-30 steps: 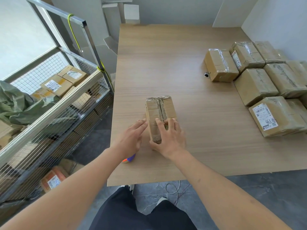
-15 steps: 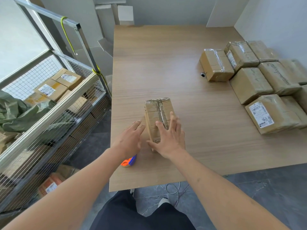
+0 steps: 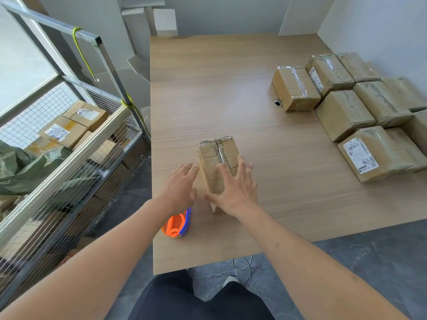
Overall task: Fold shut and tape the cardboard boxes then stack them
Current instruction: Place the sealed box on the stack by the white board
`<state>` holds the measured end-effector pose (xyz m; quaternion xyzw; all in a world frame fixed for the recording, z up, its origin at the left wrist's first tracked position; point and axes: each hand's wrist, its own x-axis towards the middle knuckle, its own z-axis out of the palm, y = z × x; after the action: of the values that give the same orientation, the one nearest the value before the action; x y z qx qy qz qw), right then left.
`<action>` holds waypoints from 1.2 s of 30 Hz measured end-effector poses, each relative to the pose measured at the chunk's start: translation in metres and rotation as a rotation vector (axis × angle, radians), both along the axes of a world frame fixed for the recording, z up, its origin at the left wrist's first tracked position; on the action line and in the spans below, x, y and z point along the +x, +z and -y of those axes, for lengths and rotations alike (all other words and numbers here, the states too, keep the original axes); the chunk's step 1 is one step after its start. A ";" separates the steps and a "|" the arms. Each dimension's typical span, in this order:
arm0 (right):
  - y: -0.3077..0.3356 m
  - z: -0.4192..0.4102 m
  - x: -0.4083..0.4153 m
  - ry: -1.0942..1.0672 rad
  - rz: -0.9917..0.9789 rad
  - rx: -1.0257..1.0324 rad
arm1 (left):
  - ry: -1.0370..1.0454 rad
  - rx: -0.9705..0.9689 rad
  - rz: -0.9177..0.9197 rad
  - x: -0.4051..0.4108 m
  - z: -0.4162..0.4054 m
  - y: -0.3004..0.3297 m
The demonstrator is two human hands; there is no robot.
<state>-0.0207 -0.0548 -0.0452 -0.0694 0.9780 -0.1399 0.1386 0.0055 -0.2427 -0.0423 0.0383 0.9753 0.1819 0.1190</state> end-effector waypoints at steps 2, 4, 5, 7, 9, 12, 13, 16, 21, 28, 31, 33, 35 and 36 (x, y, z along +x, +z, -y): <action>0.003 -0.001 -0.003 -0.077 0.034 0.015 | -0.007 -0.010 0.014 -0.003 0.000 0.003; 0.009 -0.002 -0.007 -0.104 0.065 0.055 | -0.007 -0.030 0.026 -0.007 0.000 0.010; 0.013 -0.002 -0.010 -0.105 0.073 0.065 | -0.012 -0.040 0.032 -0.009 0.000 0.014; 0.023 -0.003 -0.015 -0.105 0.067 0.073 | -0.022 -0.056 0.031 -0.013 -0.001 0.023; 0.038 -0.005 -0.020 -0.115 0.056 0.063 | -0.011 -0.063 0.021 -0.018 -0.003 0.035; 0.064 -0.013 -0.023 -0.117 0.029 0.040 | 0.004 -0.071 -0.017 -0.025 -0.009 0.057; 0.073 -0.016 -0.024 -0.115 0.012 0.030 | 0.006 -0.076 -0.037 -0.028 -0.013 0.065; 0.101 -0.029 -0.024 -0.111 -0.028 0.007 | 0.017 -0.087 -0.085 -0.031 -0.029 0.088; 0.146 -0.059 -0.017 -0.090 -0.107 -0.011 | 0.034 -0.111 -0.147 -0.025 -0.059 0.126; 0.207 -0.102 -0.005 -0.106 -0.195 -0.036 | 0.042 -0.138 -0.239 -0.018 -0.096 0.186; 0.230 -0.112 -0.001 -0.127 -0.238 -0.034 | 0.030 -0.159 -0.290 -0.020 -0.102 0.215; 0.245 -0.114 0.001 -0.153 -0.271 -0.046 | 0.026 -0.168 -0.319 -0.021 -0.103 0.233; 0.259 -0.115 0.003 -0.180 -0.290 -0.052 | 0.011 -0.181 -0.347 -0.022 -0.103 0.249; 0.266 -0.115 0.004 -0.193 -0.296 -0.056 | 0.004 -0.186 -0.356 -0.022 -0.102 0.256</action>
<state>-0.0166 0.0606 0.2211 0.0009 0.9856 -0.1678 -0.0230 -0.0165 -0.1407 0.2138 0.0569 0.9937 0.0815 -0.0525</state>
